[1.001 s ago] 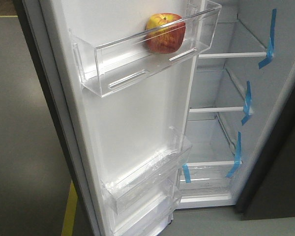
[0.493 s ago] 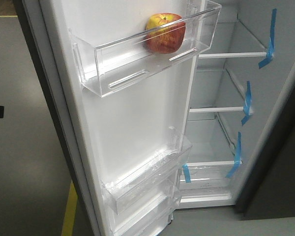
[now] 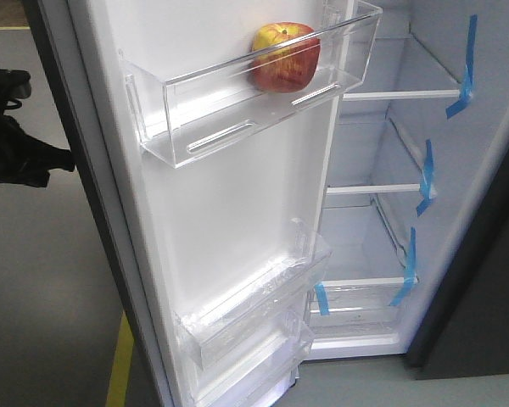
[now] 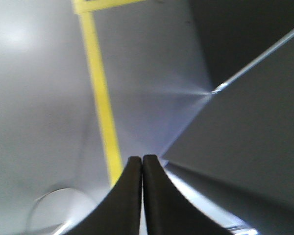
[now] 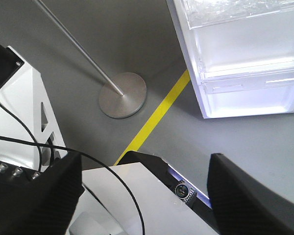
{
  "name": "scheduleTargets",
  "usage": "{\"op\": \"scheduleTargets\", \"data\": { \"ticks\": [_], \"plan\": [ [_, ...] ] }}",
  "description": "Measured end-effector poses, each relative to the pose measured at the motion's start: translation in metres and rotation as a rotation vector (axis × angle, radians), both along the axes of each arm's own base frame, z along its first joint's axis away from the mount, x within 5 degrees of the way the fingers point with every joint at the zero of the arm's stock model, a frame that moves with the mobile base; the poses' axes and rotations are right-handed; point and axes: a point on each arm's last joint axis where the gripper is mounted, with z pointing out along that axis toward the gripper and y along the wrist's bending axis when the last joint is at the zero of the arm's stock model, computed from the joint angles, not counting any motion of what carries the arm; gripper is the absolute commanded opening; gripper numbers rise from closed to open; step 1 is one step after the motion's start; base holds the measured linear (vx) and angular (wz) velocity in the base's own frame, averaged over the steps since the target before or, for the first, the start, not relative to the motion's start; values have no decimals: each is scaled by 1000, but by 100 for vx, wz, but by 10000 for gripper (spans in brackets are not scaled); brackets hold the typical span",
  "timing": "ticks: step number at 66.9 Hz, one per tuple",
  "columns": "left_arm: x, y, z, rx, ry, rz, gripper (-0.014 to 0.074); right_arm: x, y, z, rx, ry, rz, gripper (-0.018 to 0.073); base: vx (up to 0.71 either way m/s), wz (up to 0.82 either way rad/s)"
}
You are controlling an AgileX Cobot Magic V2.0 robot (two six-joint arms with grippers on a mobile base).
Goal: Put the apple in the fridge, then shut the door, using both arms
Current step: 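Move the left gripper to the outer edge of the open fridge door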
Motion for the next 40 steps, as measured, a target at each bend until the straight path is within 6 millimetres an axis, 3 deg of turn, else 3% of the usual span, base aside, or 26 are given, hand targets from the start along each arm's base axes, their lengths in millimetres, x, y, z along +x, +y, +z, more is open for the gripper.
{"op": "scheduleTargets", "data": {
  "ticks": [15,40],
  "plan": [
    [27,-12,3,-140,-37,-51,-6,0,0,0,0,0,0,514,0,0],
    [25,-36,14,-362,-65,-223,-6,0,0,0,1,1,0,514,0,0]
  ]
}}
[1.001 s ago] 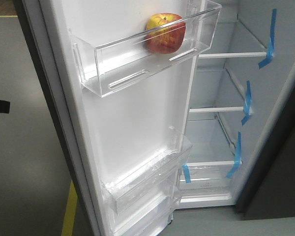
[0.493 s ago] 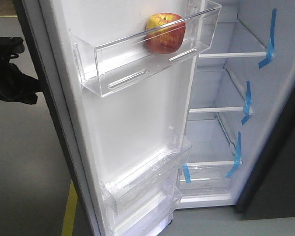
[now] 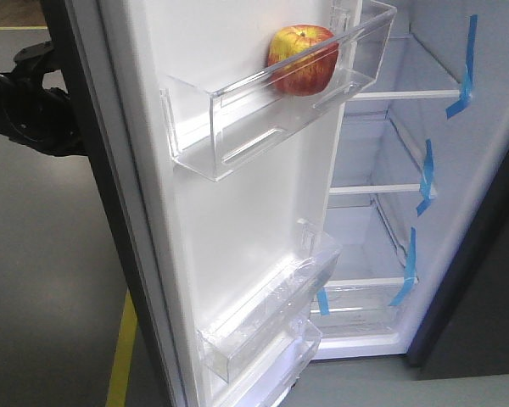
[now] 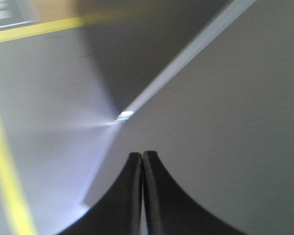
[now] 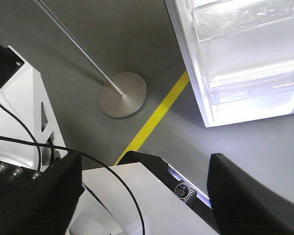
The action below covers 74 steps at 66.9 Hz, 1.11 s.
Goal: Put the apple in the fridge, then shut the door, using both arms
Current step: 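Move the left gripper to the outer edge of the open fridge door, then push the fridge door toward the cabinet with the left gripper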
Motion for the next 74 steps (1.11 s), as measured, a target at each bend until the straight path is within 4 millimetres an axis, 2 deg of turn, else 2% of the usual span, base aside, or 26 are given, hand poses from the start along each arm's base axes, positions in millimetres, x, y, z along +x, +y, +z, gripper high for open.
{"op": "scheduleTargets", "data": {
  "ticks": [10,19,33,55,74],
  "plan": [
    [-2,-10,1,-6,-12,-52,-6,0,0,0,0,0,0,514,0,0],
    [-6,-27,3,2,-29,-104,-6,0,0,0,0,0,0,514,0,0],
    [-19,-67,9,-11,-50,-224,-6,0,0,0,0,0,0,514,0,0],
    [-39,-125,20,-134,-116,-378,-6,0,0,0,0,0,0,514,0,0],
    [-54,-171,30,-188,-284,-484,-6,0,0,0,0,0,0,514,0,0]
  ]
}}
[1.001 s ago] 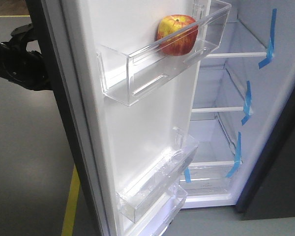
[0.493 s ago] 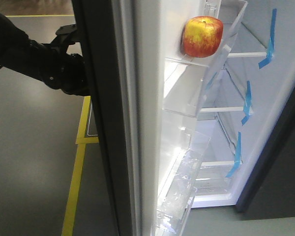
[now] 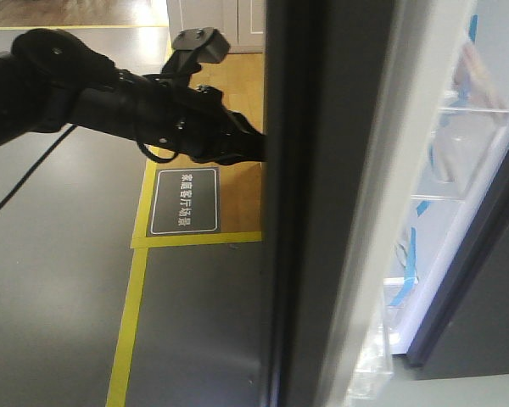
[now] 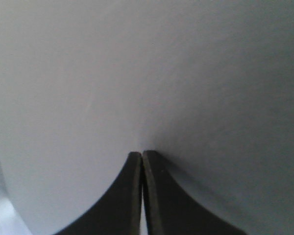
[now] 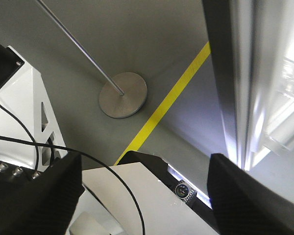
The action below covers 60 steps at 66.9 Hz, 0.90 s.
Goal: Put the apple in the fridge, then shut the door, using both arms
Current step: 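Push the fridge door toward the cabinet with the left gripper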
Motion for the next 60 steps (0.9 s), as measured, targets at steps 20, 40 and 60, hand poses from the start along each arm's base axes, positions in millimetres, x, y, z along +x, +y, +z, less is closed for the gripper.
{"op": "scheduleTargets", "data": {
  "ticks": [20,40,60],
  "plan": [
    [-31,-55,11,-105,-119,-100,-6,0,0,0,0,0,0,514,0,0],
    [-40,-68,8,-96,-138,-138,-6,0,0,0,0,1,0,514,0,0],
    [-48,-47,12,134,-133,-78,-6,0,0,0,0,1,0,514,0,0]
  ]
}}
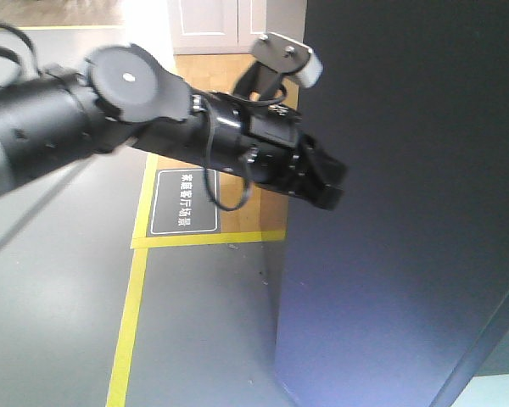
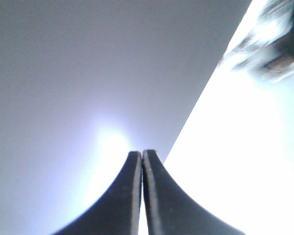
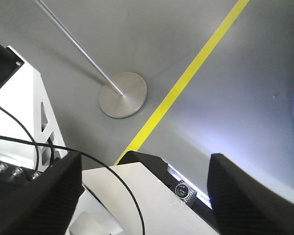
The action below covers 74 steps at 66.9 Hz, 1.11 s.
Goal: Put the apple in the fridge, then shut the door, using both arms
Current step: 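Push the fridge door toward the cabinet with the left gripper, then bring the right gripper against the front of the fridge door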
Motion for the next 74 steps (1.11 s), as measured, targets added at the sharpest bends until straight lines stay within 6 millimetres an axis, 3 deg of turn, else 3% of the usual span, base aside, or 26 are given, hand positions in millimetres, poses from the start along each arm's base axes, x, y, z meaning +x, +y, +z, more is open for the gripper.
{"op": "scheduleTargets", "data": {
  "ticks": [6,15,38,57,74],
  "plan": [
    [-11,18,6,87,6,71,-6,0,0,0,0,0,0,514,0,0],
    [-32,48,-3,201,-11,155,-6,0,0,0,0,0,0,514,0,0],
    [-85,113,0,274,-106,346,-6,0,0,0,0,0,0,514,0,0],
    [-120,142,-10,262,-95,396,-6,0,0,0,0,0,0,512,0,0],
    [-134,165,-17,283,-121,502,-6,0,0,0,7,3,-2,504,0,0]
  ]
}}
